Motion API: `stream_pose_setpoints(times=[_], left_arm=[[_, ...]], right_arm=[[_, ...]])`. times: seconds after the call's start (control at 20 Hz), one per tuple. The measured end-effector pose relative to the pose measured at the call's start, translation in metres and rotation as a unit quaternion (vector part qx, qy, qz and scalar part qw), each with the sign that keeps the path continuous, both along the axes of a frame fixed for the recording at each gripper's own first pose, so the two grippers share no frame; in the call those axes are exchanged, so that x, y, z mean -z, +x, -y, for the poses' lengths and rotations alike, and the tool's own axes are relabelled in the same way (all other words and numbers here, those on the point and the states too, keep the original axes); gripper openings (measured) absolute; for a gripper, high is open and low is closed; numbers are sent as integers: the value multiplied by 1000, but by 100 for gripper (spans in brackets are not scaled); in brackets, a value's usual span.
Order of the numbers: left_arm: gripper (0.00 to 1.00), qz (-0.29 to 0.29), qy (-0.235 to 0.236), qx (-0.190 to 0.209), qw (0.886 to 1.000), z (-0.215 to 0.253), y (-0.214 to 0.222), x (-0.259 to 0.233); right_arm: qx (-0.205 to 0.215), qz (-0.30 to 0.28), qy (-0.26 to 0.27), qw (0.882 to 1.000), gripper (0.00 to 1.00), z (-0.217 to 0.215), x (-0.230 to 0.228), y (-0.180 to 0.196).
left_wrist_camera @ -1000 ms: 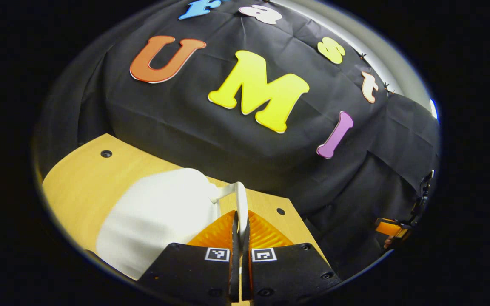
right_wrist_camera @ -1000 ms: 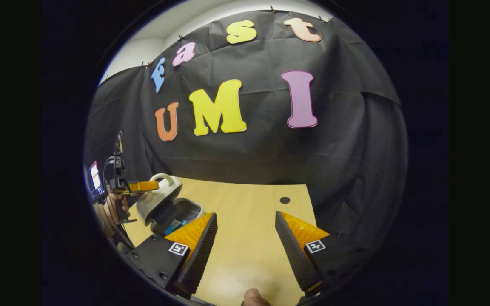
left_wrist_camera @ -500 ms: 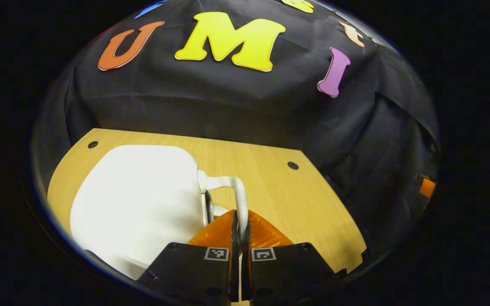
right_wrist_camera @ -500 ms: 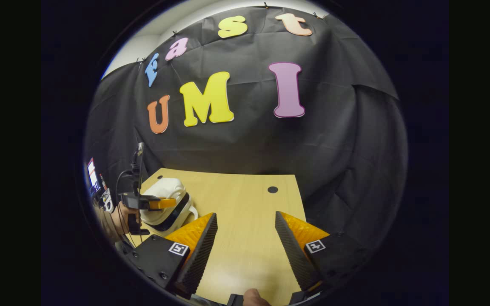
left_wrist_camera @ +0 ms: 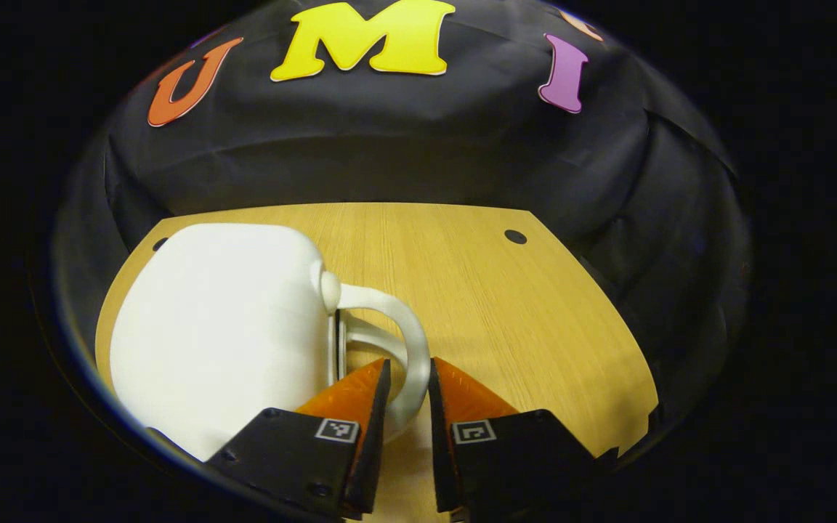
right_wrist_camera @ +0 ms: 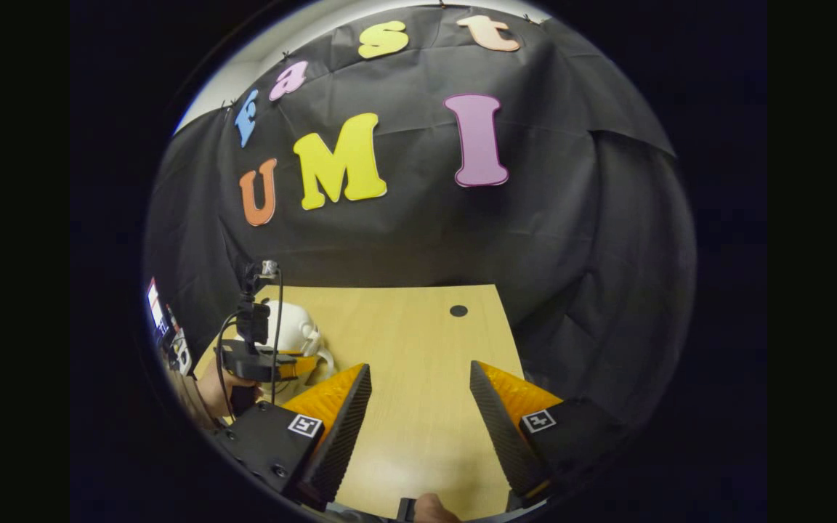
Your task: First open the suitcase, pack the skin care products into it, and then close the suitcase.
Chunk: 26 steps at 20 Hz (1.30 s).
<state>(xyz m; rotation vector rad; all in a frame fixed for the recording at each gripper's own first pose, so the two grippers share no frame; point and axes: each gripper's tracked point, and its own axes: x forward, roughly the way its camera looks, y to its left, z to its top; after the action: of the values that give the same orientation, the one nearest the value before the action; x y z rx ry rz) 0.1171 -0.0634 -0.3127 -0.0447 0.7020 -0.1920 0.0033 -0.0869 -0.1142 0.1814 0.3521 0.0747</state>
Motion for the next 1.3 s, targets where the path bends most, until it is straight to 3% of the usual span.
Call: stream_pose_setpoints(times=[0.05, 0.1, 0.15, 0.2, 0.3, 0.4, 0.55, 0.6, 0.8, 1.05, 1.3], left_arm=[[48, 3, 3, -9, 1000, -3, -1, -5], [39, 9, 13, -23, 1000, -10, -2, -14], [44, 19, 22, -35, 999, -16, -4, -24], [64, 33, 26, -39, 998, -22, -4, -38], [87, 69, 35, -37, 996, -31, -9, -73], [100, 119, 66, -52, 989, -60, -11, -124], [100, 185, 69, -75, 977, -93, -28, -195], [100, 206, 68, -79, 973, -101, -35, -216], [99, 253, 80, -103, 959, -144, -52, -277], [99, 282, 54, -128, 949, -162, -87, -304], [98, 276, 24, -89, 957, -151, -108, -291]], right_arm=[[1, -1, 2, 1000, 78, -5, -1, 2], [3, 0, 3, 1000, 81, -8, -3, 4], [6, 2, 2, 1000, 81, -11, -5, 7], [7, 6, -1, 1000, 77, -16, -10, 10], [21, 14, -15, 1000, 81, -23, -22, 20], [39, 28, -23, 999, 81, -28, -43, 29], [57, 71, -27, 996, 77, -48, -83, 42], [57, 87, -28, 994, 81, -58, -98, 43], [38, 141, -46, 988, 81, -104, -141, 46], [12, 167, -36, 985, 79, -154, -155, 34], [-7, 157, -60, 986, 81, -180, -132, 32]])
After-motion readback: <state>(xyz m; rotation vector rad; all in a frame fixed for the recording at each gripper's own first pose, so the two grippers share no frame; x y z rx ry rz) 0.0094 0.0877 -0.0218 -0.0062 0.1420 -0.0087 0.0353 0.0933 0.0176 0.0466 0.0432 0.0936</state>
